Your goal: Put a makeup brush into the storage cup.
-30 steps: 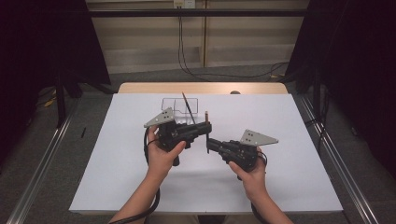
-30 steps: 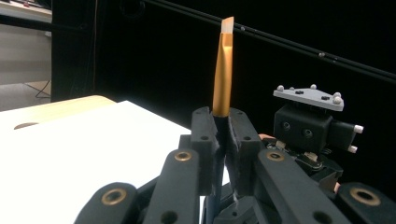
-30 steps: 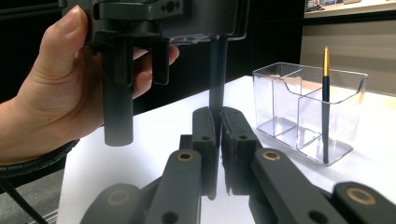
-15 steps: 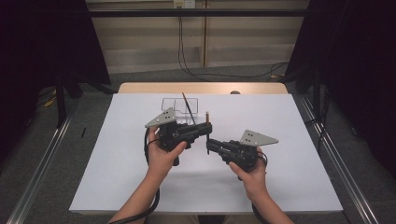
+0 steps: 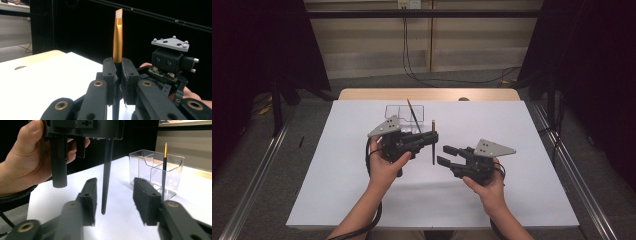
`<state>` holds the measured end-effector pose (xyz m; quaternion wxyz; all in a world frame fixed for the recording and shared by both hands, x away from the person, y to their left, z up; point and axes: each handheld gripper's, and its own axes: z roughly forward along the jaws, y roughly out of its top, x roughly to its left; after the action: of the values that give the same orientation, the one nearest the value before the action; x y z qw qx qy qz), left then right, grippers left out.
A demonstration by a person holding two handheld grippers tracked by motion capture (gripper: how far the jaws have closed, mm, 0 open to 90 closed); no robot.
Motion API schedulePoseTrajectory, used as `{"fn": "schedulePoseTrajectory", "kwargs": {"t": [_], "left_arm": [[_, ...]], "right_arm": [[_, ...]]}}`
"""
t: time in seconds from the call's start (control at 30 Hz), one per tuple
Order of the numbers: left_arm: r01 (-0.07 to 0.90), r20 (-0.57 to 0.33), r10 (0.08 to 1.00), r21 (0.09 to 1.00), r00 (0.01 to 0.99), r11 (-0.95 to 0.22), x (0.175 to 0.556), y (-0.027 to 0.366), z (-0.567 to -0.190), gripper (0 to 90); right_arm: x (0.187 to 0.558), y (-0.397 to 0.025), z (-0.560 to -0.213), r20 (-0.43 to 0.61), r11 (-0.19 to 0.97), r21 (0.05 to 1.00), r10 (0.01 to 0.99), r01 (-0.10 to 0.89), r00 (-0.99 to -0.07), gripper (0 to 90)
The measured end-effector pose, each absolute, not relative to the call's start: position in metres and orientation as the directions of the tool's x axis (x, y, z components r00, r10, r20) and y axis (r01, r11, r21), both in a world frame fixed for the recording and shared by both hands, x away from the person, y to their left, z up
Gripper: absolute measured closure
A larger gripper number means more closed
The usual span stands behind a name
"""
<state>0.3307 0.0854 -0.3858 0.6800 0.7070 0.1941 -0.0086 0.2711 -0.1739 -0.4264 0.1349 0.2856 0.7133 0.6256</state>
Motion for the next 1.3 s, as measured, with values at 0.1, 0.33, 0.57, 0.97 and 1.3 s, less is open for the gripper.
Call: {"fn": "schedulePoseTrajectory", "kwargs": {"t": [0.1,0.33,0.57,0.97,1.3], "left_arm": [[0.288,-0.277,0.263,0.958,0.924,-0.002,0.331,0.086,-0.386,83.2],[0.284,-0.271,0.268,0.959,0.925,-0.008,0.331,0.089,-0.387,83.2],[0.277,-0.262,0.272,0.961,0.926,-0.018,0.33,0.09,-0.387,83.2],[0.276,-0.262,0.275,0.961,0.925,-0.015,0.331,0.092,-0.387,83.1],[0.278,-0.264,0.28,0.96,0.923,-0.013,0.331,0.094,-0.388,83.1]], "right_arm": [[0.271,-0.178,-0.426,0.163,0.064,0.967,0.582,0.245,-0.797,44.0],[0.271,-0.185,-0.426,0.156,0.087,0.963,0.59,0.254,-0.793,33.3],[0.271,-0.195,-0.425,0.171,0.079,0.959,0.606,0.273,-0.776,16.5],[0.27,-0.213,-0.425,0.157,0.095,0.956,0.635,0.278,-0.757,7.6],[0.266,-0.233,-0.427,0.159,0.104,0.95,0.651,0.294,-0.743,2.9]]}}
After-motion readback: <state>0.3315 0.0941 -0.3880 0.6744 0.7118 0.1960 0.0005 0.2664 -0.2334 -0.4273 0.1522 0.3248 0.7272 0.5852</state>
